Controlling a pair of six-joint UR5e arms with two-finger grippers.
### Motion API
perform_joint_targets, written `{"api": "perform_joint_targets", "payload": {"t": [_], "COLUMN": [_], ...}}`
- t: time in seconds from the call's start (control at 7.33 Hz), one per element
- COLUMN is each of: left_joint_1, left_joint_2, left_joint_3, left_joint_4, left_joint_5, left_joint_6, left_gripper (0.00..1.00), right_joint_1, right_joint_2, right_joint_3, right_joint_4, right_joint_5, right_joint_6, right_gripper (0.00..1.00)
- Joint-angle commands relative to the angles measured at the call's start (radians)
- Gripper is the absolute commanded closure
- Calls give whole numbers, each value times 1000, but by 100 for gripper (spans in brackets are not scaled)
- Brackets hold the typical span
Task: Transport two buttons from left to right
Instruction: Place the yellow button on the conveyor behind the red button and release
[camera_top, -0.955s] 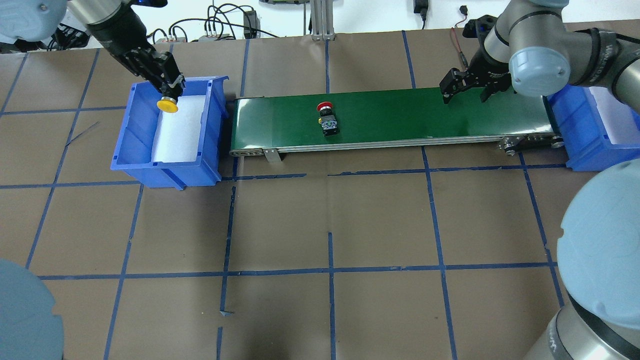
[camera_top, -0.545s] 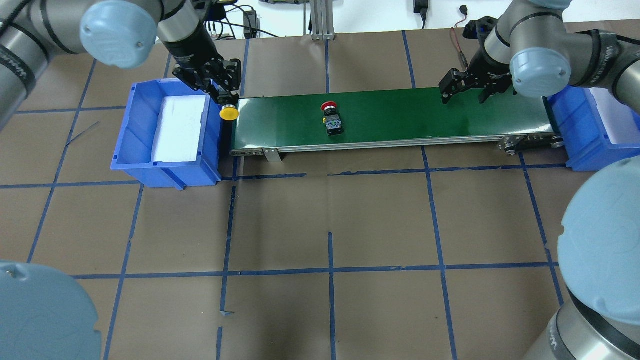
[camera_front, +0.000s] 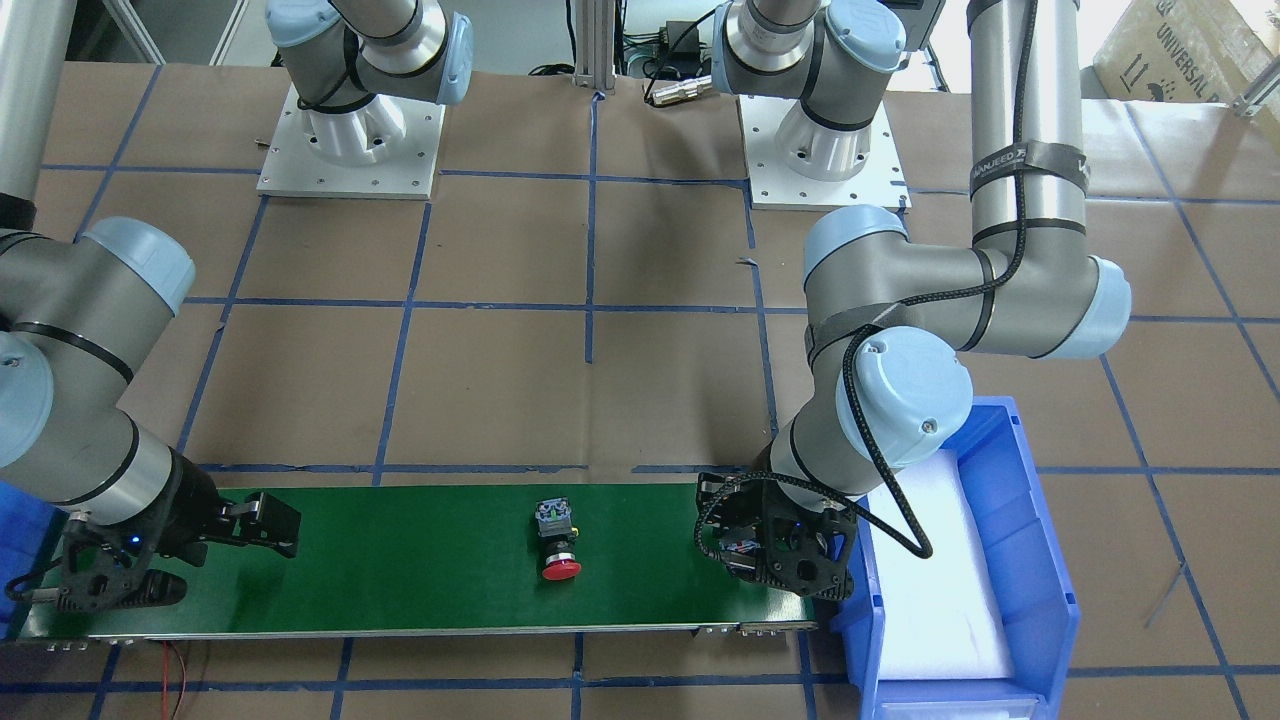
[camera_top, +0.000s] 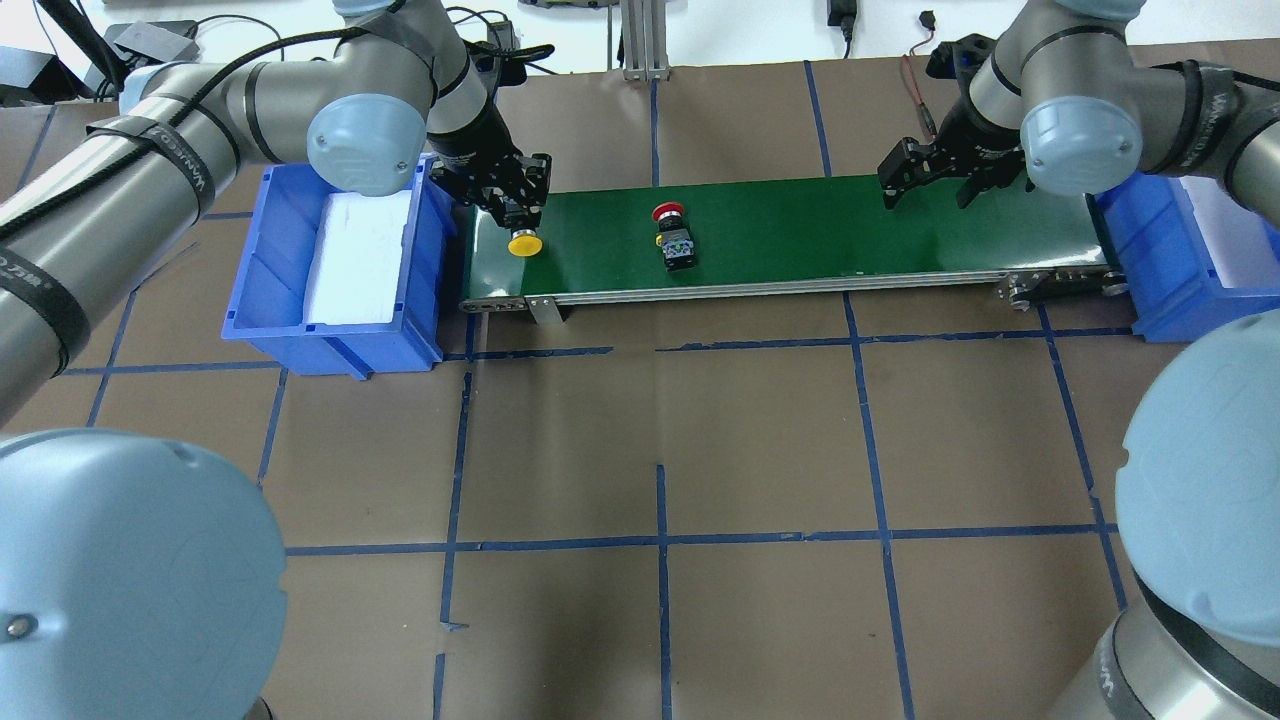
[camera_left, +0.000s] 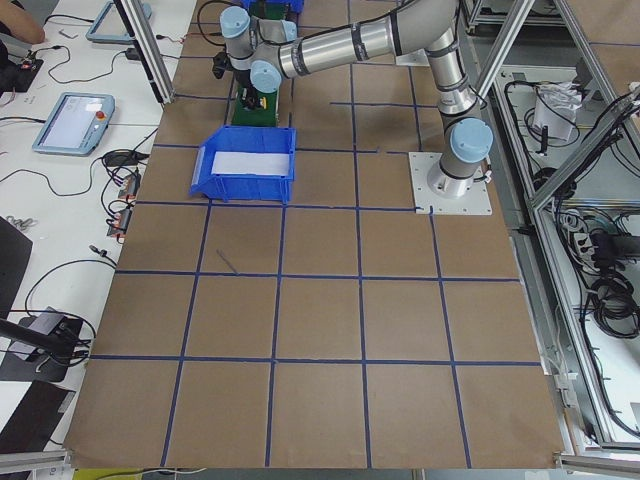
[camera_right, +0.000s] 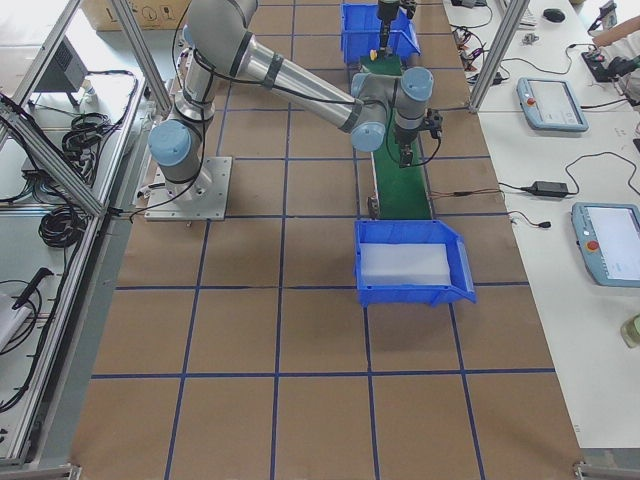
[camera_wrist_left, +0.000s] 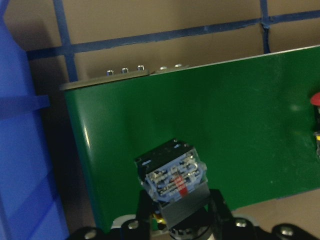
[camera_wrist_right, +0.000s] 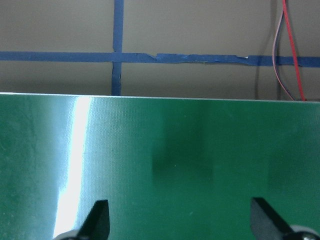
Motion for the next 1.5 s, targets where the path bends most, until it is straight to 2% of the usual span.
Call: {"api": "perform_joint_targets", "payload": {"t": [0.0,0.14,0.27,0.41,0.68,0.95,1.09,1.36], "left_joint_1": [-6,-12,-12,-12,-17,-9,-5,3], "left_joint_2": [-36,-45,-51,-43,31,217,306,442], "left_joint_3": [-3,0,-3,1,0,3,3,-12], "left_joint_4": [25,25,25,25,-1,-236,-333,-447], "left_joint_5": [-19,-31,-32,-32,-24,-15,42,77], "left_joint_6": [14,18,21,24,18,14,11,9], "left_gripper": [76,73,18,3,0,0,0,0], "right_joint_1": [-1,-1,-1,-1,-1,-1,-1,-1], "right_joint_2": [2,5,8,13,10,11,13,11], "right_joint_3": [-1,-1,-3,0,-3,-3,-3,-1], "right_joint_4": [0,0,0,0,0,0,0,0], "right_joint_5": [-3,-1,-4,2,1,5,2,7], "right_joint_6": [0,0,0,0,2,2,0,0], "right_gripper": [0,0,0,0,0,0,0,0]}}
